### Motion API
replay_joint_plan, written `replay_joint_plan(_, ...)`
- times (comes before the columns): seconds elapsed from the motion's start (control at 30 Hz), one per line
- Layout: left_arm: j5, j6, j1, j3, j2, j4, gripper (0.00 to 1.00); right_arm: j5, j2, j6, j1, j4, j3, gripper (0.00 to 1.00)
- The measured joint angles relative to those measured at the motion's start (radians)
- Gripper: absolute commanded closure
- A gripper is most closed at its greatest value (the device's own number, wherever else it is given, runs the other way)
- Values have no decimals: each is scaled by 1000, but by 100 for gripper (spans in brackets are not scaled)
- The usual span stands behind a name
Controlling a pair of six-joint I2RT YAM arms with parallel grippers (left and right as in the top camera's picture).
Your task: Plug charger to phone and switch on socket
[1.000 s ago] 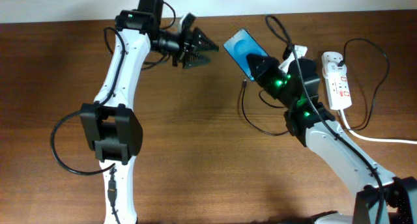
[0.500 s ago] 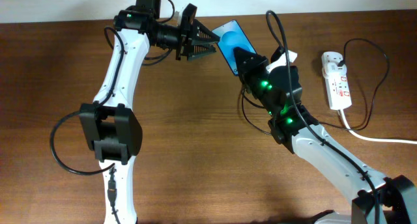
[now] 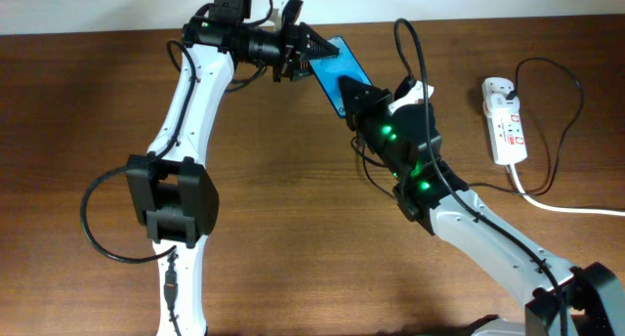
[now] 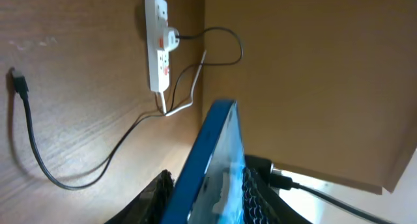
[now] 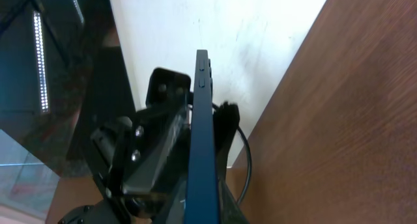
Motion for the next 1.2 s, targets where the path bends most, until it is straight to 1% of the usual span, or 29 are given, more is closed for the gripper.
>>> replay_joint_plan(0.13, -32, -53, -5, 0, 0, 56, 64, 14, 9, 5, 11, 9, 0, 96)
replay_joint_plan(0.23, -48, -118, -14, 0, 0, 137, 65, 42, 14, 9, 11, 24, 2, 96)
replay_joint_plan(0.3, -53, -150, -17, 0, 0, 161, 68, 53, 15, 13, 11, 27, 3, 96)
replay_joint_plan(0.37, -60, -173, -19, 0, 0, 169, 68, 63, 15, 19, 11, 31, 5, 96)
replay_joint_plan(0.6, -95, -213, -42, 0, 0, 181, 68, 102, 29, 29, 11, 59, 4, 96)
replay_joint_plan(0.77, -85, -243, -53, 0, 0, 188, 67, 99, 46, 33, 10, 111, 4, 96)
replay_joint_plan(0.93, -85, -273, -66, 0, 0, 189, 68, 102, 48, 34, 9, 114, 4, 96)
replay_joint_plan(1.0, -86, -279, -68, 0, 0, 189, 68, 102, 52, 35, 6, 118, 4, 96)
replay_joint_plan(1.1, -93, -288, -74, 0, 0, 205, 72, 109, 56, 41, 3, 125, 4, 96)
replay_joint_plan(1.2, -93, -309, -78, 0, 0, 247, 72, 115, 61, 63, 0, 141, 4, 96)
